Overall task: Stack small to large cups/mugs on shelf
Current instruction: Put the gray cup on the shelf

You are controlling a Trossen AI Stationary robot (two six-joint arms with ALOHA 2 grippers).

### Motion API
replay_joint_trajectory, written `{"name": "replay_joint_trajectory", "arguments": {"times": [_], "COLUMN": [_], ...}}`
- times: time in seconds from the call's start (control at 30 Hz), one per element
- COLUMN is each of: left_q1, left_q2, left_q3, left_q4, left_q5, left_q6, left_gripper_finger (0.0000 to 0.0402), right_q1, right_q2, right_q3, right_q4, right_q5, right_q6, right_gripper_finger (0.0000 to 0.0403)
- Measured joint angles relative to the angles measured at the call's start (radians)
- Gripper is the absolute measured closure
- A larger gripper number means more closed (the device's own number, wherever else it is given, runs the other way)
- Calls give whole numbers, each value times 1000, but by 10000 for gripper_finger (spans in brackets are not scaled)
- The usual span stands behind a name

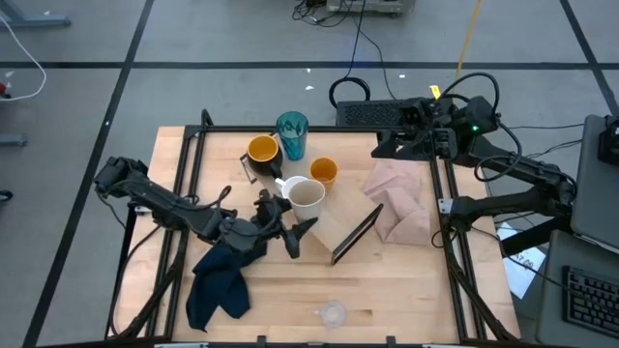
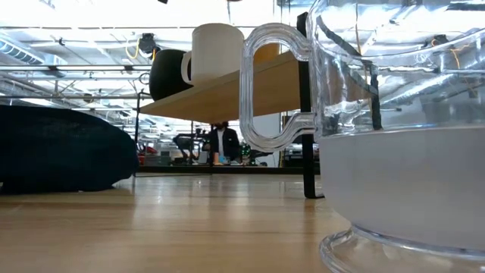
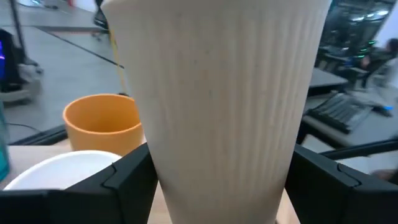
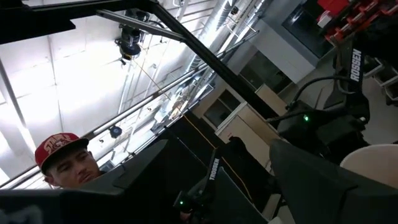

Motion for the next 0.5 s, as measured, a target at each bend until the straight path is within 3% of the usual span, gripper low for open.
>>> {"name": "replay_joint_trajectory", "arguments": {"times": [0.2,0.37,0.5], "left_q1": [-11,-37,-52], "left_q2": [91,148,204], "left_q3": [0,-1,-1], "left_q4": [65,204,217], "left_q5": [-59,-138,-135], "left_q6": [10,160,167], "left_gripper_finger": [110,110,110], "right_q1": [0,0,0], "right_q2": [0,0,0], "right_q3": [0,0,0], "right_q4": [-9,-9,-15], "right_q5": [0,0,0], "right_q6": [1,22,23], "right_gripper_finger": [133,133,133]}}
